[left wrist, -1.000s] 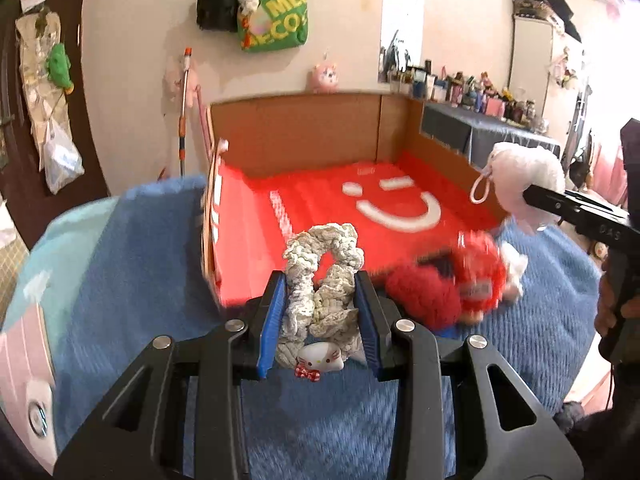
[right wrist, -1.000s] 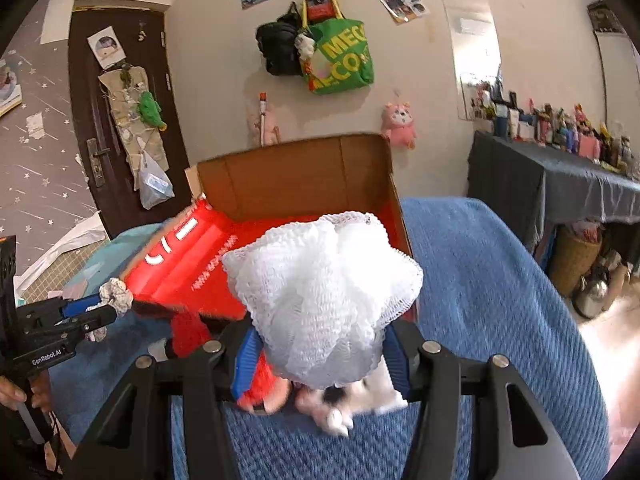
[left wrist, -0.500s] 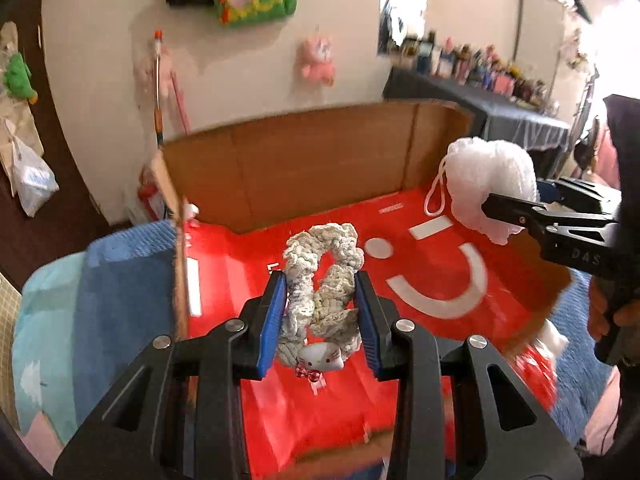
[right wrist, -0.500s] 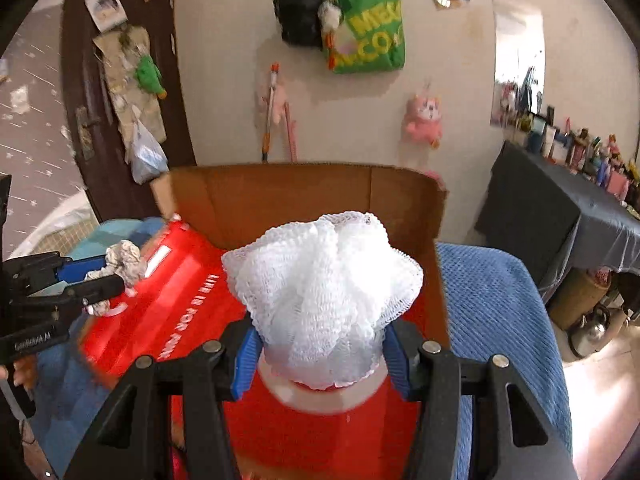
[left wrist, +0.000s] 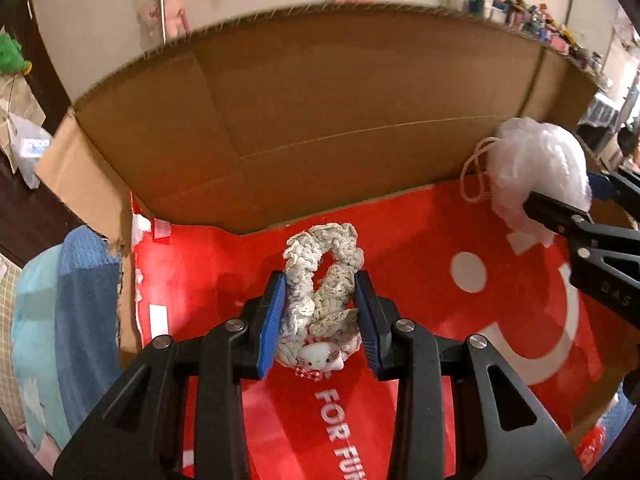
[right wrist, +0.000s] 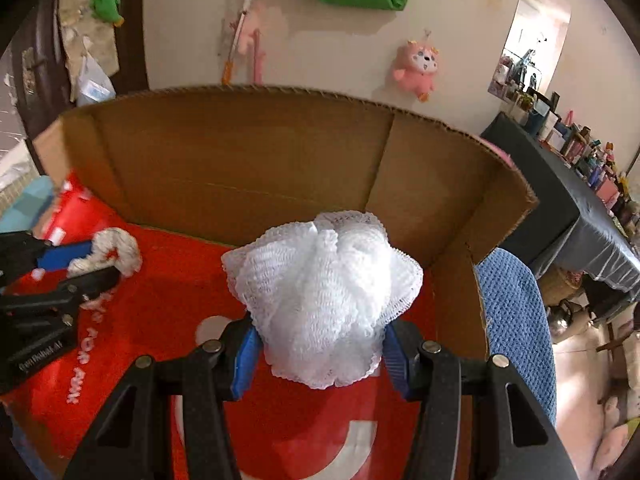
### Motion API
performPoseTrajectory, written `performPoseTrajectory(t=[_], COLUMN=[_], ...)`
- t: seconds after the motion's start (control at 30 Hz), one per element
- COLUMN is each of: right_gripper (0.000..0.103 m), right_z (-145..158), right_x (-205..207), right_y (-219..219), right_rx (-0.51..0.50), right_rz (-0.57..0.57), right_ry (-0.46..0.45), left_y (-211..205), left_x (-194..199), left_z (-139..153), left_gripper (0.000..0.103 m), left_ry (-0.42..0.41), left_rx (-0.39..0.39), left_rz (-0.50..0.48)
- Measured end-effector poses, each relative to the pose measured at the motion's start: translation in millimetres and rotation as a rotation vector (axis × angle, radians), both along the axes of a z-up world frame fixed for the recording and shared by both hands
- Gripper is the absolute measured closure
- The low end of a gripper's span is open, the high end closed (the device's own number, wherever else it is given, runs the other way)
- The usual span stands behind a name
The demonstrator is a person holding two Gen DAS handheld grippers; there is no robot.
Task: Organize soft objects
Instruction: 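Carry both items into the red-lined box and open the left gripper, then lower the white bath puff into the box and open the right gripper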
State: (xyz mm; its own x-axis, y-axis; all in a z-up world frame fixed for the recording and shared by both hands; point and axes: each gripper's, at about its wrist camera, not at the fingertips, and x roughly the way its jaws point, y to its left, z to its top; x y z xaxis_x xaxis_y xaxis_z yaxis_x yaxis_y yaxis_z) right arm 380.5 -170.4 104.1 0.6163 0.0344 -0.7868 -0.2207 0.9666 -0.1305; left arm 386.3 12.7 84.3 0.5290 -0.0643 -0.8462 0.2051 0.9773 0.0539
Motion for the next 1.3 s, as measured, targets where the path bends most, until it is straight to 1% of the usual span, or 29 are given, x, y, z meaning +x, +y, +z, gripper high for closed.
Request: performPoseTrajectory(t=[0.1, 0.23, 0.3, 0.33, 0.43, 0.63, 0.7, 0.8, 0.87, 0.93, 1.03, 1.27, 1.3], right_gripper=[0.047, 0.047, 0.046, 0.046, 0.045, 0.044, 0.043, 0.041, 0.04, 0.04, 0.039, 0.037, 0.037], right_z=[-9, -17, -20, -22, -24, -24, -22, -22, -22, -22, -22, -22, -22], right_x=[8, 14, 16, 16, 15, 17, 17, 23, 25, 26, 28, 29, 28], right_y=[-2, -4, -6, -6, -4, -2, -3, -11, -12, -12, -14, -13, -13], right_rx=[0.001, -0.011, -0.006, -0.002, -0.011, -0.004, -0.002, 0.0, 0.003, 0.0, -0.005, -0.004, -0.004], right_rz=[-0.011, -0.017, -0.017, -0.017, -0.017, -0.018, -0.019, -0.018, -0.019, -0.016, -0.014, -0.015, -0.016], right_ry=[0.035, 0.055, 0.067, 0.071, 0.076, 0.084, 0.089, 0.093, 0.094, 0.094, 0.096, 0.099, 0.098], left_y=[3, 6, 8, 8, 10, 6, 10, 17, 17, 17, 14, 8, 8], left_x=[8, 16, 18, 19, 19, 22, 28, 21, 23, 24, 23, 19, 18], left_z=[-8, -18, -20, -21, -23, -24, -25, -28, -29, -30, -28, -24, -22], left_gripper=[0.07, 0.07, 0.07, 0.069, 0.068, 0.067, 0.064, 0.06, 0.053, 0.05, 0.049, 0.038, 0.038], left_ry=[0.022, 0.044, 0.051, 0.05, 0.043, 0.039, 0.041, 0.035, 0.034, 0.034, 0.027, 0.024, 0.02], left_rx=[0.012, 0.017, 0.006, 0.005, 0.015, -0.001, -0.009, -0.007, -0.01, -0.014, -0.008, -0.007, -0.009], left_rz=[0.024, 0.047, 0.053, 0.056, 0.059, 0.064, 0.063, 0.064, 0.06, 0.054, 0.049, 0.05, 0.05])
